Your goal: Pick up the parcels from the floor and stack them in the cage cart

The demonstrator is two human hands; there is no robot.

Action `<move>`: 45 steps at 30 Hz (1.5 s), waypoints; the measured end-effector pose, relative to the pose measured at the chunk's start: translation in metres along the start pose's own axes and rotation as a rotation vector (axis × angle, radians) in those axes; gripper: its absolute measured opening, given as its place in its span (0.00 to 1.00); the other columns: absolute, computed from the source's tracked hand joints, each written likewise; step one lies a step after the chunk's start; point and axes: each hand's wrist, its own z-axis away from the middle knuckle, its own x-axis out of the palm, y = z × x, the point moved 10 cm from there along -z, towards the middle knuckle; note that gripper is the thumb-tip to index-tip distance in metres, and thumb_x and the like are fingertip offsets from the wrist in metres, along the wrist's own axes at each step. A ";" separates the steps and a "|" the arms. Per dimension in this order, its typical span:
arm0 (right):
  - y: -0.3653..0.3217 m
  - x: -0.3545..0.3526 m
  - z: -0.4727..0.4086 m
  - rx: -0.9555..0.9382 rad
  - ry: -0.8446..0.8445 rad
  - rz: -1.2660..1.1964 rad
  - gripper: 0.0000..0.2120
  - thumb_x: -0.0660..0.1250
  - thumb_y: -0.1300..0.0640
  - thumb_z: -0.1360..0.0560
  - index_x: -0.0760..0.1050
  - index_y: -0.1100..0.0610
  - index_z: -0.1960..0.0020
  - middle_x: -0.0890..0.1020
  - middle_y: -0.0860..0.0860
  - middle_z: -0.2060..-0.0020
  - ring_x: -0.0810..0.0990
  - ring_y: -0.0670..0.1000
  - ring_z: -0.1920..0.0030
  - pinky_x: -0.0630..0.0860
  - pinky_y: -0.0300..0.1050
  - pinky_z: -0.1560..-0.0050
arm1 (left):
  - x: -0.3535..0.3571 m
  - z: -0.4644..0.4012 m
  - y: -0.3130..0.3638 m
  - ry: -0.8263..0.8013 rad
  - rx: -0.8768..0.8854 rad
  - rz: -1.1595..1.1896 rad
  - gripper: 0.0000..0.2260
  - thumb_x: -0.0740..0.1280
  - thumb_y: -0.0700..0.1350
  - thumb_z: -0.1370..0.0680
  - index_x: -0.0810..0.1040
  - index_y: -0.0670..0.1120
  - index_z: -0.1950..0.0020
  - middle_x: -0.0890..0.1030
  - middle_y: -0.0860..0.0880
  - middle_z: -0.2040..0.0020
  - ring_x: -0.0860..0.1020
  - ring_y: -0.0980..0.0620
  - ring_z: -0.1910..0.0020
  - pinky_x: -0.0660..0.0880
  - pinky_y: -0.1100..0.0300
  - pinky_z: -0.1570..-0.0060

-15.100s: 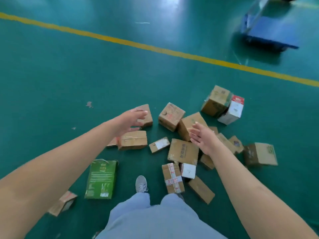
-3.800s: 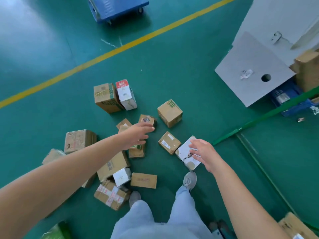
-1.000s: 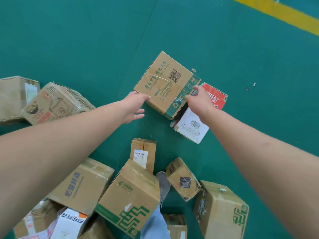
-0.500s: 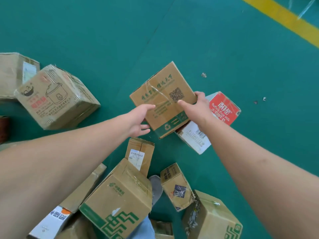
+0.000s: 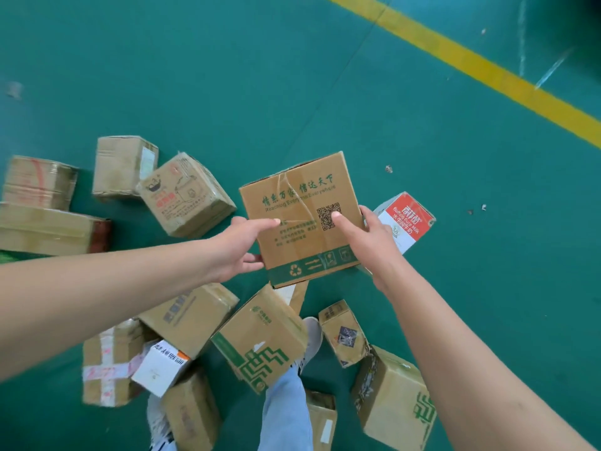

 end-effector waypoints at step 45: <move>-0.046 0.624 0.820 -0.505 -0.782 0.774 0.16 0.53 0.43 0.16 0.63 0.49 0.32 0.79 0.54 0.45 0.77 0.53 0.46 0.71 0.50 0.56 | -0.477 0.762 -0.612 0.586 0.191 1.170 0.28 0.65 0.74 0.28 0.75 0.60 0.34 0.78 0.48 0.34 0.76 0.40 0.35 0.80 0.31 0.48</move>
